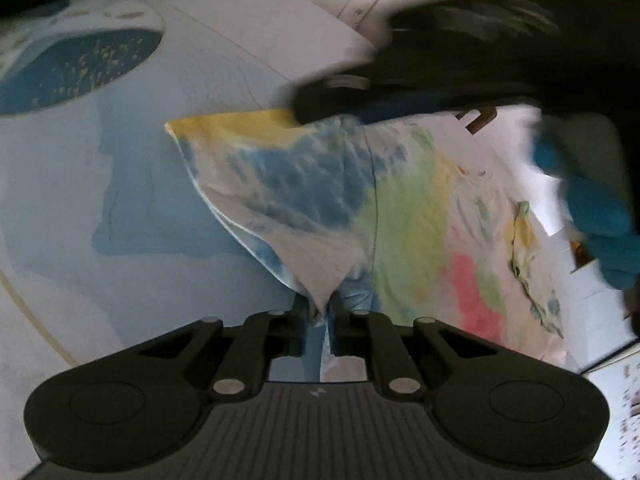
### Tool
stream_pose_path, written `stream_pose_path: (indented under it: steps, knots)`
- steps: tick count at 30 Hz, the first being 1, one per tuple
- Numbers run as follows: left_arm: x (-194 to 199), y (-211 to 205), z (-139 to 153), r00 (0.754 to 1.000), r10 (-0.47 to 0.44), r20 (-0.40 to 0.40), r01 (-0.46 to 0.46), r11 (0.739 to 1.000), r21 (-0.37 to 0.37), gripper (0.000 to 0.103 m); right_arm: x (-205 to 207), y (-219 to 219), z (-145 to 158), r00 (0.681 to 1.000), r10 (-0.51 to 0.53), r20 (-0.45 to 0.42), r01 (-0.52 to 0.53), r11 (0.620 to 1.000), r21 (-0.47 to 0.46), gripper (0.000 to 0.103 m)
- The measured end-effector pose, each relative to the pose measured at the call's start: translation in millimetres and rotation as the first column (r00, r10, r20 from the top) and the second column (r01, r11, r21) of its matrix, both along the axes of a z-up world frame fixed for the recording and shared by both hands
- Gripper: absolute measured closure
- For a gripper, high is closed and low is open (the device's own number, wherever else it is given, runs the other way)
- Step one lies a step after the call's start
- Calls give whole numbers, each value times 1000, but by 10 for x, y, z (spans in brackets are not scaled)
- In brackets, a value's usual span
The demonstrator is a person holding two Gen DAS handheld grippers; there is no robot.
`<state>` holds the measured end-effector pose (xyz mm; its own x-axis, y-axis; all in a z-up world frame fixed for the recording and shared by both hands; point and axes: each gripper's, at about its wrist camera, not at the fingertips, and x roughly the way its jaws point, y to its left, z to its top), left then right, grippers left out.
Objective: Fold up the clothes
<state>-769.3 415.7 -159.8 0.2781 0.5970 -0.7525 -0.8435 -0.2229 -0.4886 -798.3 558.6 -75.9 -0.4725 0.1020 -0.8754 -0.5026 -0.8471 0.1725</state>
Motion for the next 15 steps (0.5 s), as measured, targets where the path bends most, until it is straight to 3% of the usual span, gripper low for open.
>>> stream_pose_path:
  steps: [3,9,15]
  knots:
    - [-34,21,-20,1000,2,27,-2,1000,-2,95,-277,-84,-186,999,18,41,-18,1000,-1,0]
    - [-78,60,-49,998,-15,55,16,1000,0,95,-431,18,-379,994,-68,86,73,996,-49,0]
    - [-75,95,-49,998,-40,43,39,999,7,95,-488,36,-383,988,-96,125,97,995,0,0]
